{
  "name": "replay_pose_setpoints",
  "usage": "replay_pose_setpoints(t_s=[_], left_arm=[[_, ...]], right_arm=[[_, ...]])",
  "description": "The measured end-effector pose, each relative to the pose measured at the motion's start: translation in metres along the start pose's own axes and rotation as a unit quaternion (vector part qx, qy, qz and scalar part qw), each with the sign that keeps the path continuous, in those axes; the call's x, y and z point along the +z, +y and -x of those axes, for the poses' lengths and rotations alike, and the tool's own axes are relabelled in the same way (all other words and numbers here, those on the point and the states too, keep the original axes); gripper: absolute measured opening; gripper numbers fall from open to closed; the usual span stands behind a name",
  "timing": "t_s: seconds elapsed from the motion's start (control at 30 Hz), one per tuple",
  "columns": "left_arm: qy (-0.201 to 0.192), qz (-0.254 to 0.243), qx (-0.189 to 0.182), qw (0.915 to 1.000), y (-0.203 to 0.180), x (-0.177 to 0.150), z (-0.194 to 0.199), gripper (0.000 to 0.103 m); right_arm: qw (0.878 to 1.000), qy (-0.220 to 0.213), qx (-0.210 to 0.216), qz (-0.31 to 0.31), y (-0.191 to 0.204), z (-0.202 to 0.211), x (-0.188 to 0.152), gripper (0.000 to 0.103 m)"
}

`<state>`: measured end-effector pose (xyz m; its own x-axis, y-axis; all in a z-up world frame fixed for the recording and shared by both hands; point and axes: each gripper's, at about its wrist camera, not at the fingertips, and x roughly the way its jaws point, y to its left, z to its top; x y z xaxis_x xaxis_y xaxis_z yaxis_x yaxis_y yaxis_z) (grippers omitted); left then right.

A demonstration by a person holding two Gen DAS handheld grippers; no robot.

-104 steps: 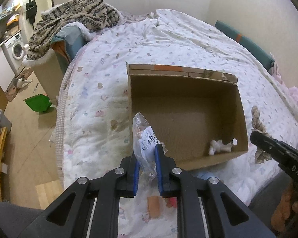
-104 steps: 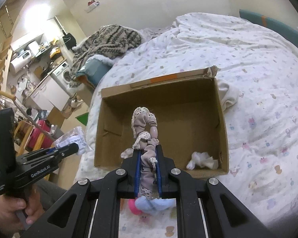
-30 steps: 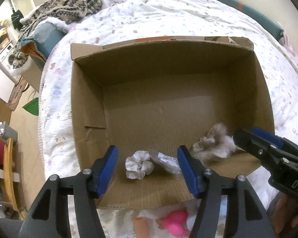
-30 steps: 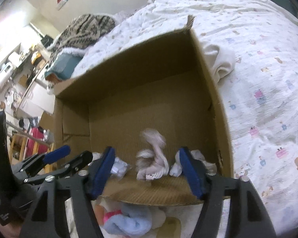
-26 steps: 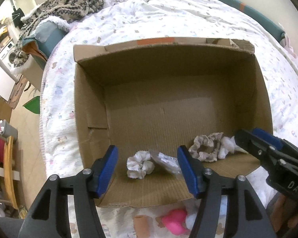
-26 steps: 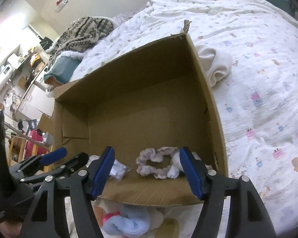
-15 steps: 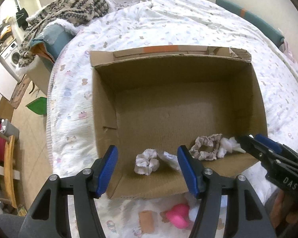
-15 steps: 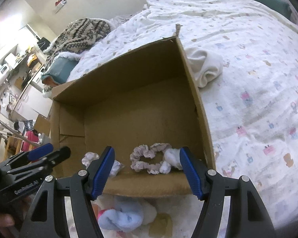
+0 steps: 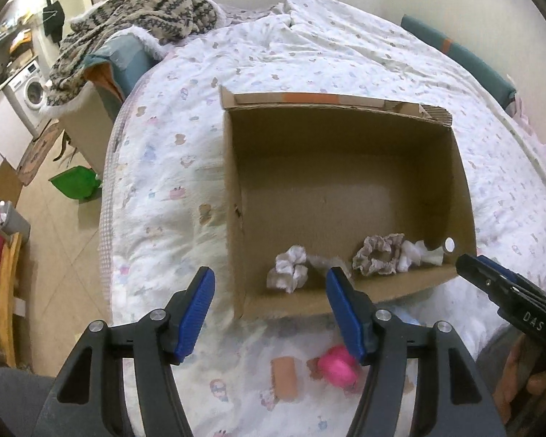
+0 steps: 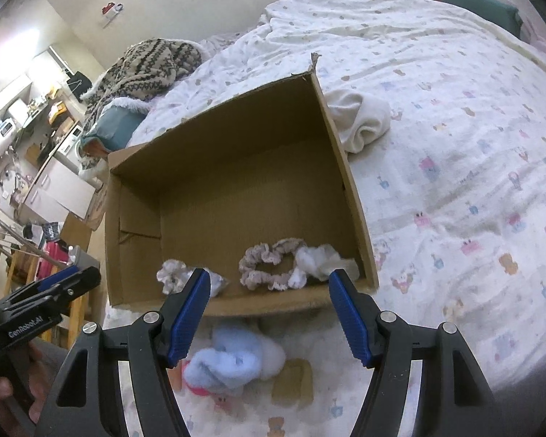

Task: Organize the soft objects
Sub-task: 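Withdraw both open tools from the box toward the remaining items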

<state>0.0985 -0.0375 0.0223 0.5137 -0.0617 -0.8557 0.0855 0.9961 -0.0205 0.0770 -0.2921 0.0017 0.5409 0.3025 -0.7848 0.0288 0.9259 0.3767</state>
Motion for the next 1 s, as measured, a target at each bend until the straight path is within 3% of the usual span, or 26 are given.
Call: replay_pose_setpoints(t_s=[0.37,0.63,0.87,1.0], left_arm=[[0.009,0.034,-0.004,0.9994,0.033,-0.037,0.007,0.066],[0.017,0.064,-0.01,0.9978,0.05,-0.058,-0.007,0.066],[0.045,0.111,-0.021,0.9925,0.063,-0.067,-0.029,0.066],[0.082,0.102,-0.05,0.9901,0.049,-0.076,-0.043,0.066]], right_arm=[[1.0,0.006,-0.018,0.003,0.0,0.016,-0.018,0.071],[0.999,0.031,-0.017,-0.032,-0.01,0.014,-0.036,0.071],[0.997,0.043,-0.018,-0.057,-0.014,0.005,-0.04,0.071],[0.997,0.053,-0.023,-0.058,-0.014,-0.003,-0.041,0.071]])
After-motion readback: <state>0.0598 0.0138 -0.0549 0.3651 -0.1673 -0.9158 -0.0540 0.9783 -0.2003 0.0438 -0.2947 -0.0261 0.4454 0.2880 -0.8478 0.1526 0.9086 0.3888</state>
